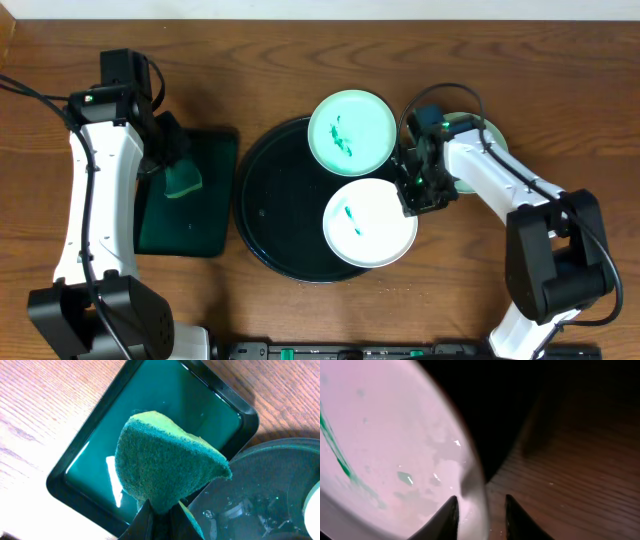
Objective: Clean dirty plates on tray and stack at the side
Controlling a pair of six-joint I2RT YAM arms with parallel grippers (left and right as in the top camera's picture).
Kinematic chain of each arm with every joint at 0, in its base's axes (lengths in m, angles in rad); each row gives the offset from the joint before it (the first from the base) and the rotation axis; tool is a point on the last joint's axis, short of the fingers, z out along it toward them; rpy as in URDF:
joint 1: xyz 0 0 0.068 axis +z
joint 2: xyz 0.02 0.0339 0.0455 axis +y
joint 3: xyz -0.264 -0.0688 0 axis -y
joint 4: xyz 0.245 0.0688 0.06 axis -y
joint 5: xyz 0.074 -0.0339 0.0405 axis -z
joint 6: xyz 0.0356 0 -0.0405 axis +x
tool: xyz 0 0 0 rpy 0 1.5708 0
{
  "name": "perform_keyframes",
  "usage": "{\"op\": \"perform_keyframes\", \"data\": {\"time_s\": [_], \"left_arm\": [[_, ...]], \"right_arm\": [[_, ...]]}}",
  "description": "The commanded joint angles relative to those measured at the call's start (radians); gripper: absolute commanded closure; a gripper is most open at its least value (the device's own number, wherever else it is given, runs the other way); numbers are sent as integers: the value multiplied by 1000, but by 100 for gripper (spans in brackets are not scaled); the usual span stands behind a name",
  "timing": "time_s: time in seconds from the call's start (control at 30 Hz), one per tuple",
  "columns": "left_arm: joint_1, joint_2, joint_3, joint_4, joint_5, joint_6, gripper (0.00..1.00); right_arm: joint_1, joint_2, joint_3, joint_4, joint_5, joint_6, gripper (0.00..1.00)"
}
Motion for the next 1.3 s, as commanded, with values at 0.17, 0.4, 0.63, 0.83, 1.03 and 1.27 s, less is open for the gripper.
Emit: {"op": "perform_keyframes", "data": {"time_s": [0.17, 0.4, 0.63, 0.83, 1.03, 1.27], "left_arm": [[2, -5, -4, -8, -5, 17, 93], [2, -5, -4, -12, -4, 17, 93], [2, -5, -4, -13, -4, 16, 93], [-21, -5, -5, -12, -1, 16, 93], [-64, -5, -5, -11, -1, 4, 93], [-144, -3, -15, -12, 76, -56, 93]], "right_arm": [[119, -33, 2, 5, 11, 106, 99], [259, -41, 22, 219, 18, 385, 99], [356, -14, 21, 423, 151, 597, 99], [369, 11, 24, 419, 146, 578, 74], [335, 19, 43, 398, 74, 467, 62], [317, 74, 52, 408, 29, 437, 80]]}}
